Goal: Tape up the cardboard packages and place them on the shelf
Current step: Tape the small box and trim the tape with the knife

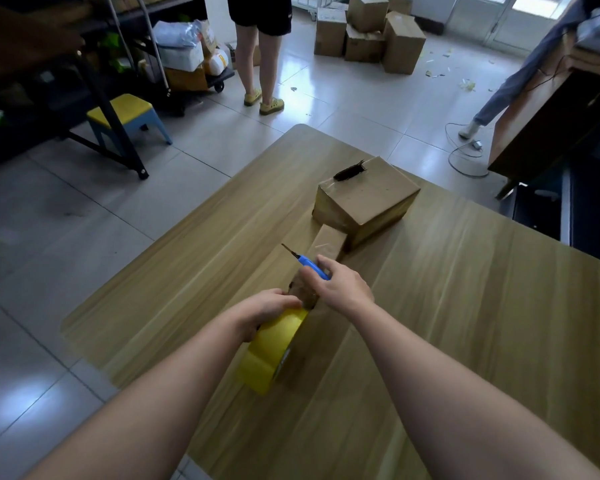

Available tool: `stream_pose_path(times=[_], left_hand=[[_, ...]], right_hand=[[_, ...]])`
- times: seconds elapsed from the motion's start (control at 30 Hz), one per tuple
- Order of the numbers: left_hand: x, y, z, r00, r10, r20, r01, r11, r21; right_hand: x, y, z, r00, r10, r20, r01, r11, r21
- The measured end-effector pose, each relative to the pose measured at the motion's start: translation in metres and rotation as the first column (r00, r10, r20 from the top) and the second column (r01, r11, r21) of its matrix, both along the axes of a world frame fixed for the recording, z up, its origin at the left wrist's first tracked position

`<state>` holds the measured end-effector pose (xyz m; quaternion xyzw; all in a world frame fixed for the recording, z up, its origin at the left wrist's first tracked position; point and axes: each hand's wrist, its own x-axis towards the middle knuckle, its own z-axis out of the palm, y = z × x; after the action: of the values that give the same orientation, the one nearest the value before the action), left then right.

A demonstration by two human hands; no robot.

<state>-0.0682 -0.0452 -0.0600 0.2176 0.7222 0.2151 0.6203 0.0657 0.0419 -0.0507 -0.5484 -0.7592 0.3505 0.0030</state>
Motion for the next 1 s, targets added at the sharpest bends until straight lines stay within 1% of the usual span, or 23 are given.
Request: stream_pose_path(times=[0.07,0.13,0.27,0.33,0.43,0.53,0.77,1.0], left_hand=[[0.000,0.000,0.001,1.000,-0.008,-0.025,0.008,1.000,-0.007],[0.000,0.000,0.002,0.999,-0.016,-0.038,0.015,1.000,-0.013],[-0.002,0.000,0.003,0.999,-0.008,-0.032,0.007,1.000,-0.020],[-0.001,-0.001,0.004,0.999,-0.007,-0.042,0.006,1.000,-0.026],[0.001,-0.002,0.007,0.999,-0.002,-0.040,0.001,1.000,-0.019],[0.002,-0.003,0.010,0.999,-0.009,-0.036,0.008,1.000,-0.010],[0.005,-0.011,0.013,0.999,-0.014,-0.035,0.013,1.000,-0.022],[0.015,-0.020,0.018,1.000,-0.004,-0.031,0.005,1.000,0.018]], right_hand=[[0.007,0.001,0.003,0.999,-0.034,0.004,0.033,0.999,0.027],[0.014,0.001,0.008,0.999,-0.028,0.035,0.026,0.999,0.048],[0.024,0.001,0.020,0.990,0.026,0.139,-0.047,0.988,0.150],[0.028,0.001,0.025,0.975,0.061,0.215,-0.098,0.981,0.165],[0.033,-0.001,0.029,0.952,0.114,0.286,-0.145,0.985,0.091],[0.035,-0.002,0.031,0.936,0.147,0.321,-0.166,0.986,0.033],[0.037,-0.009,0.032,0.927,0.174,0.333,-0.177,0.984,-0.021],[0.047,-0.015,0.027,0.926,0.168,0.338,-0.167,0.985,-0.032]])
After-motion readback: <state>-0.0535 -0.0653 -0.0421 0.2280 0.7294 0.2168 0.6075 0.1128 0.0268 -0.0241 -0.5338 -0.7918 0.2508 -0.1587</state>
